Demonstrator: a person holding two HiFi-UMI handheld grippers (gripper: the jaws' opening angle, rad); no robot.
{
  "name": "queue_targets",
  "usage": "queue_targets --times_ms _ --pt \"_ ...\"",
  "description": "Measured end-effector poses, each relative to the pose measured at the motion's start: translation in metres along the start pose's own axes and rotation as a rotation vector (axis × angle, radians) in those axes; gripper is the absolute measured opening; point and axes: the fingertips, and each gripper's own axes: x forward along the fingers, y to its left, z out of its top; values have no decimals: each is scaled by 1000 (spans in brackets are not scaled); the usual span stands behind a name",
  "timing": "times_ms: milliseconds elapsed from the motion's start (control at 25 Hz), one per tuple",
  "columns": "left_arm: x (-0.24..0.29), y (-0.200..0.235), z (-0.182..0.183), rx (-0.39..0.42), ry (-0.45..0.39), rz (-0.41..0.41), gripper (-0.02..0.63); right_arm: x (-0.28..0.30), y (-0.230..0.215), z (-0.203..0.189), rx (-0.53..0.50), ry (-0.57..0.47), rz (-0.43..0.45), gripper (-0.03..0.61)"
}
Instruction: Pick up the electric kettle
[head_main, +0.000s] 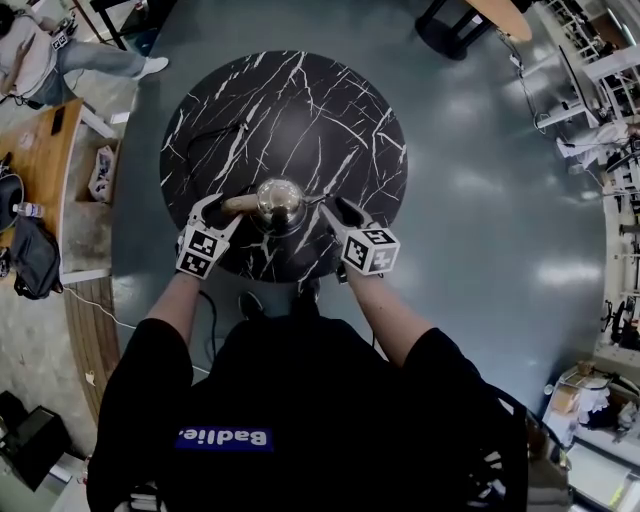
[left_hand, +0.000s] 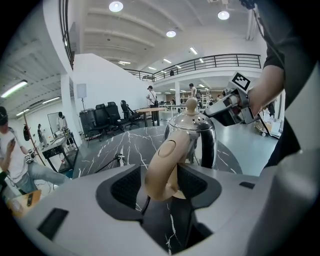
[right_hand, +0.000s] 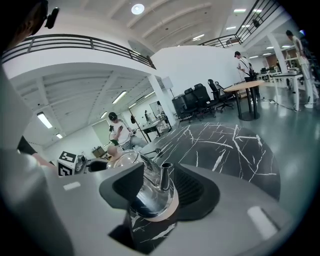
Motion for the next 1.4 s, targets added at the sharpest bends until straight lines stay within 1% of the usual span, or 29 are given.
queue_targets --times_ms 200,600,680,760,800,920,1120,1400 --pt "5 1 7 41 -8 20 209 12 -8 -1 28 8 -13 161" --pt "9 7 -2 46 29 32 209 29 -16 -8 36 40 -17 159" --pt "13 5 -4 49 35 25 207 31 -18 -9 37 44 -17 136" --pt "16 3 -4 56 38 18 207 32 -18 -10 36 42 -20 85" --pt "17 2 -5 58 41 16 205 33 -18 -10 35 41 -20 75" --pt "18 3 -6 59 51 22 175 33 -18 -10 35 42 -18 72" --pt "18 4 -6 89 68 25 161 33 -17 -9 28 44 -15 69" --pt "17 4 -4 100 73 29 156 31 -15 -8 21 46 -8 67"
